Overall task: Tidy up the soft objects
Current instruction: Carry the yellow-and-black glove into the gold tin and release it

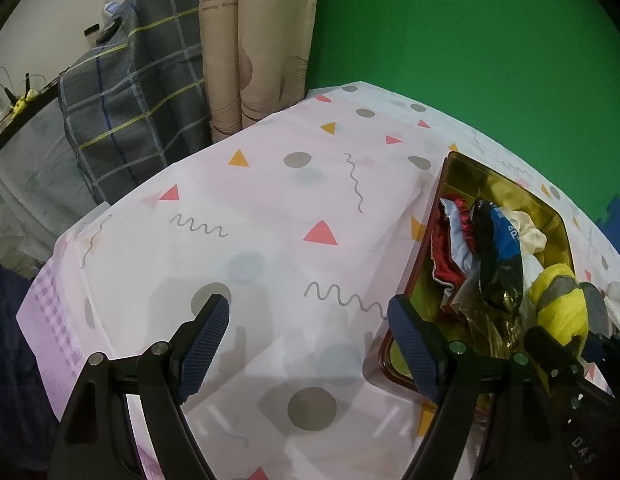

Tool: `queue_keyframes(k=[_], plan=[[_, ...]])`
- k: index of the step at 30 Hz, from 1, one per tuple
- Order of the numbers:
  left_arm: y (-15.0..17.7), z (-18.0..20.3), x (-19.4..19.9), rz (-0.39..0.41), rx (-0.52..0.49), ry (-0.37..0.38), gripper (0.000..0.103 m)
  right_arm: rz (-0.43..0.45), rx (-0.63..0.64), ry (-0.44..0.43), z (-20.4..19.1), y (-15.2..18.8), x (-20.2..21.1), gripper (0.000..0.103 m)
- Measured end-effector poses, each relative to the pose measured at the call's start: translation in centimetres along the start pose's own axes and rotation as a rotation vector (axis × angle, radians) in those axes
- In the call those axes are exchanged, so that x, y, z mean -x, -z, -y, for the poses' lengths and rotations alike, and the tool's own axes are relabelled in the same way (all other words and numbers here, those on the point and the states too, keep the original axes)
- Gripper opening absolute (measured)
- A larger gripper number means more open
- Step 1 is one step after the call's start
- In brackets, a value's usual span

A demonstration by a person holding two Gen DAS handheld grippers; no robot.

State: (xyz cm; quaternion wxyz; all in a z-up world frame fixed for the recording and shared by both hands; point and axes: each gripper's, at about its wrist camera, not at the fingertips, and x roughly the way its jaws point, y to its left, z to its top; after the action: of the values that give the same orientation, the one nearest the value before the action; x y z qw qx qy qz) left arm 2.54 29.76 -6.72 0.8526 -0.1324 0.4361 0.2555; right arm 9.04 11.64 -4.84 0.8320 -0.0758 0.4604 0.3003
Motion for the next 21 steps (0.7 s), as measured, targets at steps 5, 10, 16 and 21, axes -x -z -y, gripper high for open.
queue_keyframes(k=[5, 10, 16, 21], plan=[[0.0, 0.1, -0.1, -0.002, 0.001, 0.006, 0.079, 0.005, 0.003, 0.003, 0.1, 0.1, 0.3, 0.055], [0.1, 0.3, 0.0, 0.003, -0.008, 0.007, 0.079, 0.022, -0.024, -0.001, 0.8, 0.1, 1.1, 0.056], [0.2, 0.5, 0.2, 0.011, -0.023, 0.011, 0.079, 0.064, -0.062, -0.008, 2.0, 0.4, 3.6, 0.056], [0.4, 0.6, 0.3, 0.016, -0.026, 0.007, 0.079, 0.089, -0.113, 0.026, 5.0, 1.7, 6.1, 0.056]])
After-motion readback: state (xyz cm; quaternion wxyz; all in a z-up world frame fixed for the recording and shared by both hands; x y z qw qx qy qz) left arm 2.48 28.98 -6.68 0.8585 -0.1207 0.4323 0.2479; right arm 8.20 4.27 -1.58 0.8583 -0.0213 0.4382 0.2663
